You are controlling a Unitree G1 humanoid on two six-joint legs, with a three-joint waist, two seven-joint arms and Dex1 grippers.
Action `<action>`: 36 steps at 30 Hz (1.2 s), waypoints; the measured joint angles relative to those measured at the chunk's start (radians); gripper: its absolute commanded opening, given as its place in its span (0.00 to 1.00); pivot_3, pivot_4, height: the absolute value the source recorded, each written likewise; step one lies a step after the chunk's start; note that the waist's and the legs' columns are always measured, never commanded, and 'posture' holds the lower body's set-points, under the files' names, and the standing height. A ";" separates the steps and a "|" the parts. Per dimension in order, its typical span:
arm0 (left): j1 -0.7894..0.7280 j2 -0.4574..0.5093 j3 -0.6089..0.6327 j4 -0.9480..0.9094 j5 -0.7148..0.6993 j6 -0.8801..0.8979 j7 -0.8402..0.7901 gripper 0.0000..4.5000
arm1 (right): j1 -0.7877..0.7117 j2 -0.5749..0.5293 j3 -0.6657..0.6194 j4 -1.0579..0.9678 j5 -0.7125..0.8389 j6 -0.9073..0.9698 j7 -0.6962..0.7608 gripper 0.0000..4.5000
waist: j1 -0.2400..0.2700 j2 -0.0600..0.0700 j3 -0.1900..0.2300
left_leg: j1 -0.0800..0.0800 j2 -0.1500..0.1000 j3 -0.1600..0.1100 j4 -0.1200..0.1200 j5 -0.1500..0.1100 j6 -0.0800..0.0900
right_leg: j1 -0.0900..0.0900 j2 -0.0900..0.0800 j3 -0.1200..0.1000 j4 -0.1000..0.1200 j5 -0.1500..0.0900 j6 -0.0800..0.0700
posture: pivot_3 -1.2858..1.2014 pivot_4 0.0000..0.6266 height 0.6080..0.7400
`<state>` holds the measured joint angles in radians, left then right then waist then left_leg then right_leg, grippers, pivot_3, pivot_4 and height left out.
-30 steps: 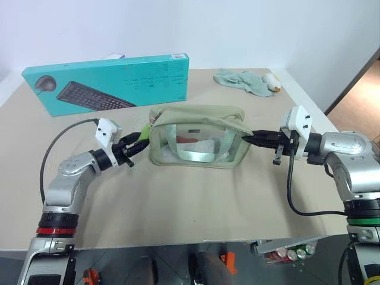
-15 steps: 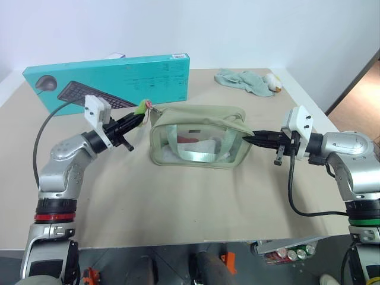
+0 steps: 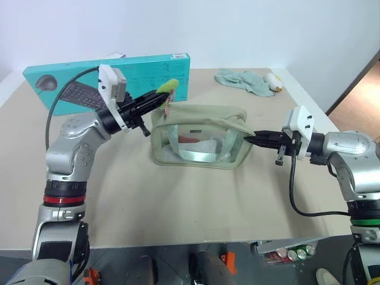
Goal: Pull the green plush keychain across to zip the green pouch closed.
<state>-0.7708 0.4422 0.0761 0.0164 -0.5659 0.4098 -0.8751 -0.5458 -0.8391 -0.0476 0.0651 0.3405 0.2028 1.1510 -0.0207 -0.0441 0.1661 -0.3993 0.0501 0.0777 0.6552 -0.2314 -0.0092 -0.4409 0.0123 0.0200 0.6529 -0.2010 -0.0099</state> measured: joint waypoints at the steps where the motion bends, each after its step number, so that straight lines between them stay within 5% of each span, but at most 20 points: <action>1: -0.009 -0.004 -0.005 0.003 0.004 -0.002 -0.006 0.01 | 0.000 -0.002 0.000 0.000 0.000 0.000 0.000 0.00 | 0.000 0.000 0.000 | 0.000 0.000 0.000 0.000 0.000 0.000 | 0.000 0.000 0.000 0.000 0.000 0.000 | 0.52 0.24 1.00; 18: -0.073 -0.077 -0.083 0.015 0.074 -0.089 -0.055 0.01 | 0.025 -0.016 -0.028 -0.001 0.007 0.010 0.000 0.00 | -0.001 0.000 0.000 | 0.000 0.000 0.000 0.000 0.000 0.000 | 0.000 0.001 0.000 0.000 0.000 0.000 | 0.52 0.24 1.00; 32: -0.085 0.006 -0.166 0.032 0.195 -0.166 -0.190 0.01 | 0.025 -0.016 -0.028 -0.001 0.006 0.011 0.000 0.00 | 0.000 0.000 0.000 | 0.000 0.000 0.000 0.000 0.000 0.000 | 0.000 0.000 0.000 0.000 0.000 0.000 | 0.52 0.24 1.00; 33: -0.085 0.007 -0.166 0.036 0.195 -0.166 -0.194 0.16 | 0.025 -0.016 -0.028 -0.002 0.006 0.011 0.000 0.00 | 0.000 0.000 0.000 | 0.000 0.000 0.000 0.001 0.000 0.000 | 0.000 0.000 0.000 0.000 0.000 0.000 | 0.52 0.24 1.00; 36: -0.086 0.010 -0.165 0.069 0.194 -0.167 -0.205 0.37 | 0.025 -0.015 -0.028 -0.003 0.006 0.011 0.001 0.00 | 0.000 0.000 0.000 | 0.000 0.000 0.000 0.001 0.000 0.000 | 0.000 0.000 0.000 0.000 0.000 0.001 | 0.52 0.24 1.00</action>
<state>-0.8568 0.4524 -0.0891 0.0859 -0.3715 0.2430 -1.0806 -0.5205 -0.8540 -0.0752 0.0620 0.3470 0.2137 1.1518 -0.0207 -0.0440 0.1662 -0.3998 0.0499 0.0773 0.6559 -0.2314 -0.0091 -0.4411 0.0123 0.0198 0.6529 -0.2008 -0.0093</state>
